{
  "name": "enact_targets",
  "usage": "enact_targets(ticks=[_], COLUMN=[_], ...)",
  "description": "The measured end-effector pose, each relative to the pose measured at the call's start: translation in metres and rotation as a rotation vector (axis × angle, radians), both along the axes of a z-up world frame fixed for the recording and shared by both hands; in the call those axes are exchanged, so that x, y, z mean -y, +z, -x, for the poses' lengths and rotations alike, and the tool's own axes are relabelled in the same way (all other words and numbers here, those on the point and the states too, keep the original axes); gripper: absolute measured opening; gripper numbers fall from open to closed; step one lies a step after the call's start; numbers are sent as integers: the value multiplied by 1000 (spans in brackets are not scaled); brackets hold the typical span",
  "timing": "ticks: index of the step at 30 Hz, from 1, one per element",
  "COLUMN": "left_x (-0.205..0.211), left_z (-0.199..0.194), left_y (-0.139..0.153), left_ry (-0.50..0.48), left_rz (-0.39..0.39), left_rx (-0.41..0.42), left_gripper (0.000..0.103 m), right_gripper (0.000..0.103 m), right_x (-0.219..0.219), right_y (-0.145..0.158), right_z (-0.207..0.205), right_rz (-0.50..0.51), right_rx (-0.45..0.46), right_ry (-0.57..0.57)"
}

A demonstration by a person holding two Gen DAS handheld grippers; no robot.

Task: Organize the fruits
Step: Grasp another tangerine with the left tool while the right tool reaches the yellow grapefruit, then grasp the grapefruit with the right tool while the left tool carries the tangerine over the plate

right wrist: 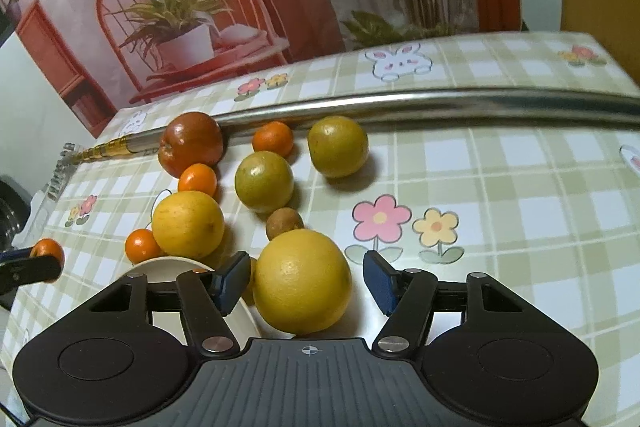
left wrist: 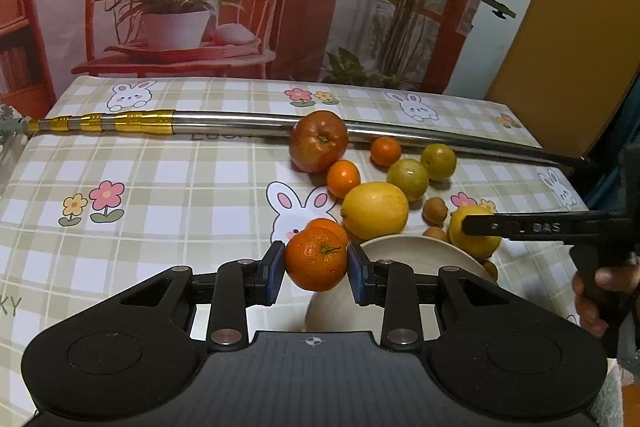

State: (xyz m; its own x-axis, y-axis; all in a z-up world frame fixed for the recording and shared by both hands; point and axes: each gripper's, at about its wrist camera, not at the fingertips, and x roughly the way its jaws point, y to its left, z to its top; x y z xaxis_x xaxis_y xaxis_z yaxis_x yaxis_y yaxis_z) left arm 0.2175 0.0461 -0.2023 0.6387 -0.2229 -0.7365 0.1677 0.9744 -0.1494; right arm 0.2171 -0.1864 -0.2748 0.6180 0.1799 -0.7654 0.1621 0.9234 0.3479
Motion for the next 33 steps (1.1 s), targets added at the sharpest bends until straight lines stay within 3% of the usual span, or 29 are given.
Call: enact_targets(ticks=[5,13,21,33], left_x=[3,5,7,14], left_z=[3,8,14,20], left_y=[-1,-3,-1,-4], left_ry=[-10,-20,-27,-54], left_rz=[5,7,8,11], left_rx=[-1,-5,6,-1], left_gripper=[35,35,35,35], right_gripper=[52,51,51,51], right_x=[0,2,7,-11], right_y=[-10,-8,9,35], right_z=[0,7,29,45], right_rz=[-37,-30,-32,3], right_rx=[-14,-5,64,125], right_ry=[2,-34,-87,-22])
